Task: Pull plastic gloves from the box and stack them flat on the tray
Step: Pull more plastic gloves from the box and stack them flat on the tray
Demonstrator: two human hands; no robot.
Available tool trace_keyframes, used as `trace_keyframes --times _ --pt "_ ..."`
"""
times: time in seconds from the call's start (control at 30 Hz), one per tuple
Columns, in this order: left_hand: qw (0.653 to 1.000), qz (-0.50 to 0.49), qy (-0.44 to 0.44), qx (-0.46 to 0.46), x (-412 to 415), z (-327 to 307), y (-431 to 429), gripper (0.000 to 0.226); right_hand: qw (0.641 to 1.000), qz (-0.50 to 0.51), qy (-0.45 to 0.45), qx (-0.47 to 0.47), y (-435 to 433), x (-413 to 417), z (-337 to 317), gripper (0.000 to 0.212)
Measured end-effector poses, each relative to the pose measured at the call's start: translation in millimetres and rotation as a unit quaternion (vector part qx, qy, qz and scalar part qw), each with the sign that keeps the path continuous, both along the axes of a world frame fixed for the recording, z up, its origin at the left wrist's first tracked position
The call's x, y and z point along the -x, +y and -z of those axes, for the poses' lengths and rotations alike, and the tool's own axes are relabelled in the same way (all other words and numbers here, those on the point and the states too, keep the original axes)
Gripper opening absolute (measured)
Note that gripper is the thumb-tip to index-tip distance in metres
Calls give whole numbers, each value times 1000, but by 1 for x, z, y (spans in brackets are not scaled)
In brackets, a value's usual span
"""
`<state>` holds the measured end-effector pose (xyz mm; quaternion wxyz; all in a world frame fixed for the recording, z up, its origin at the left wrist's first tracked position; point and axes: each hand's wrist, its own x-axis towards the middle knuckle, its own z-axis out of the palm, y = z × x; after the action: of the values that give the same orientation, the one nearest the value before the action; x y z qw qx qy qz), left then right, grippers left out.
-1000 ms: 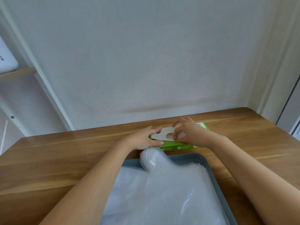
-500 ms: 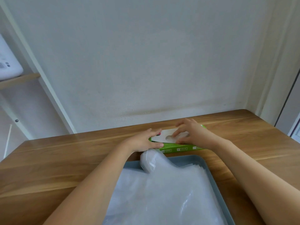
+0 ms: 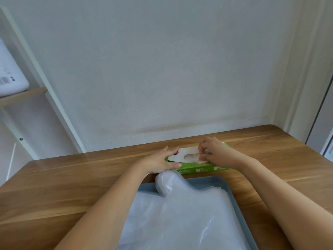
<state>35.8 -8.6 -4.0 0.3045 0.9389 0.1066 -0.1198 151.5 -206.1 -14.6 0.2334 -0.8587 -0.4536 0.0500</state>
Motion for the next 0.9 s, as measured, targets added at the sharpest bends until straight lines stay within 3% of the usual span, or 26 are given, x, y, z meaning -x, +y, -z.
trace_keyframes --times 0.17,0.27,0.4,0.63,0.8,0.9 --pt "1000 -2 0 7 0 1 1 70 998 -2 15 -53 -2 0 0 6" --pt "1000 -3 0 13 0 1 0 71 999 -16 -8 -37 3 1 7 18" --pt "1000 -4 4 11 0 1 0 70 999 -14 -22 -42 8 3 10 4" --pt "1000 -4 6 10 0 1 0 70 999 -14 -39 -1 11 5 10 12" --pt "1000 -4 3 22 0 1 0 70 1000 -5 10 -9 7 6 2 25" --pt "1000 -4 1 23 0 2 0 70 994 27 60 -86 1 4 -3 13"
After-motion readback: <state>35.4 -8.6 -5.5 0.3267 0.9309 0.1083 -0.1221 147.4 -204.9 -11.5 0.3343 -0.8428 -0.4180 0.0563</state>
